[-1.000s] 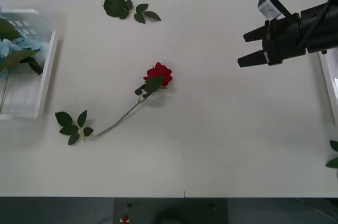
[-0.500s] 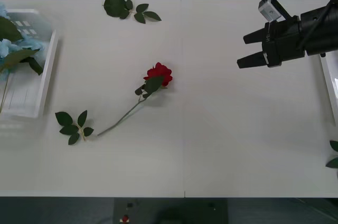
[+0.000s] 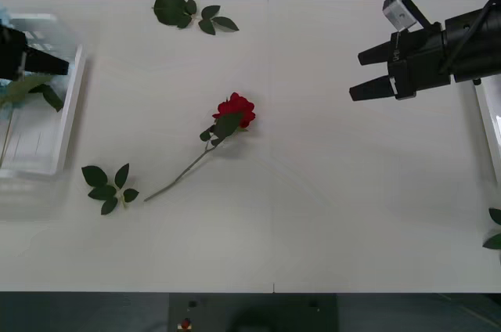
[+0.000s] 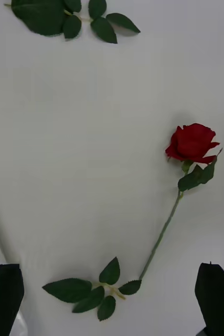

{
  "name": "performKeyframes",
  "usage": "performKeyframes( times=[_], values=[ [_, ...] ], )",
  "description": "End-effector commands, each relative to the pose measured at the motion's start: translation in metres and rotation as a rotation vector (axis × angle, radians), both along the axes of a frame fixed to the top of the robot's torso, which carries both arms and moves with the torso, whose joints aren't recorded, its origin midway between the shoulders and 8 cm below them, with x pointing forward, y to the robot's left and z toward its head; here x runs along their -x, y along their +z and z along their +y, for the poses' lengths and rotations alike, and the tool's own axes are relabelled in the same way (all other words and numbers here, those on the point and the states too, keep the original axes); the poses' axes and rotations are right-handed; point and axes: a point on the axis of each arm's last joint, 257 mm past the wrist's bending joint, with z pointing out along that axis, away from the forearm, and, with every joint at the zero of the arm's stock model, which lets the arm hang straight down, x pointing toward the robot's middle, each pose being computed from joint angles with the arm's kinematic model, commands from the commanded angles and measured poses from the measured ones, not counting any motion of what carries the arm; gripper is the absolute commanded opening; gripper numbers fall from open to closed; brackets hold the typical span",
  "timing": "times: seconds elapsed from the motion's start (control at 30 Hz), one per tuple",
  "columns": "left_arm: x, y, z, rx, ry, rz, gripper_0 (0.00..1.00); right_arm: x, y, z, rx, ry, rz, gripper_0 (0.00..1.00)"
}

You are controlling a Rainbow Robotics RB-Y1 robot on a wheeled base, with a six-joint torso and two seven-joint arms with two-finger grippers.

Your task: Put the red flowers into the right box and the blue flowers into the left box

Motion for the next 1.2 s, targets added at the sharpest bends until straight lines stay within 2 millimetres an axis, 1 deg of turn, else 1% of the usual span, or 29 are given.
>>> performKeyframes(
  times=[0.03,0.1,0.17,0.2,0.23,0.3,0.33,0.4,0.43,0.47,0.5,0.53,0.63,0.73,0.83,0.93,1.03,1.13,1.2],
  values=[
    [-0.014,-0.012,-0.054,-0.010,-0.076,-0.082,0.98,0.000,0.013,-0.015,0.025,0.002,-0.050,1.00],
    [-0.018,-0.036,-0.081,-0.018,-0.106,-0.076,1.00,-0.001,0.014,-0.017,0.030,-0.001,-0.051,1.00],
    [-0.020,-0.052,-0.101,-0.031,-0.127,-0.081,1.00,-0.001,0.014,-0.020,0.033,-0.004,-0.050,1.00],
    [-0.022,-0.065,-0.112,-0.050,-0.140,-0.083,1.00,-0.001,0.014,-0.021,0.035,-0.007,-0.051,1.00],
    [-0.022,-0.070,-0.118,-0.057,-0.146,-0.085,1.00,0.000,0.014,-0.022,0.036,-0.005,-0.050,1.00],
    [-0.025,-0.092,-0.138,-0.091,-0.164,-0.099,1.00,-0.001,0.013,-0.025,0.043,-0.009,-0.050,1.00],
    [-0.025,-0.096,-0.143,-0.099,-0.168,-0.104,1.00,-0.001,0.013,-0.025,0.045,-0.009,-0.051,1.00],
    [-0.027,-0.118,-0.158,-0.139,-0.176,-0.122,1.00,0.000,0.012,-0.025,0.045,-0.009,-0.048,1.00],
    [-0.028,-0.122,-0.161,-0.150,-0.178,-0.127,1.00,-0.001,0.011,-0.026,0.047,-0.011,-0.047,1.00],
    [-0.029,-0.132,-0.166,-0.169,-0.182,-0.134,1.00,-0.001,0.011,-0.025,0.045,-0.010,-0.047,1.00],
    [-0.029,-0.140,-0.173,-0.175,-0.188,-0.136,1.00,-0.001,0.011,-0.026,0.045,-0.013,-0.048,1.00],
    [-0.029,-0.145,-0.175,-0.180,-0.188,-0.136,1.00,-0.001,0.011,-0.026,0.046,-0.013,-0.048,1.00],
    [-0.032,-0.167,-0.195,-0.189,-0.196,-0.151,1.00,-0.001,0.011,-0.026,0.047,-0.012,-0.047,1.00],
    [-0.036,-0.180,-0.207,-0.203,-0.193,-0.168,1.00,-0.001,0.011,-0.025,0.044,-0.011,-0.047,1.00],
    [-0.038,-0.193,-0.212,-0.225,-0.189,-0.166,1.00,-0.001,0.011,-0.025,0.044,-0.011,-0.048,1.00],
    [-0.039,-0.197,-0.210,-0.243,-0.186,-0.165,1.00,-0.001,0.011,-0.024,0.043,-0.011,-0.047,1.00],
    [-0.039,-0.202,-0.214,-0.278,-0.196,-0.180,1.00,-0.001,0.011,-0.024,0.043,-0.010,-0.046,1.00],
    [-0.039,-0.203,-0.216,-0.275,-0.195,-0.184,1.00,-0.001,0.011,-0.025,0.044,-0.011,-0.048,1.00],
    [-0.042,-0.208,-0.219,-0.269,-0.187,-0.183,1.00,0.000,0.011,-0.024,0.043,-0.008,-0.046,1.00]
  ],
)
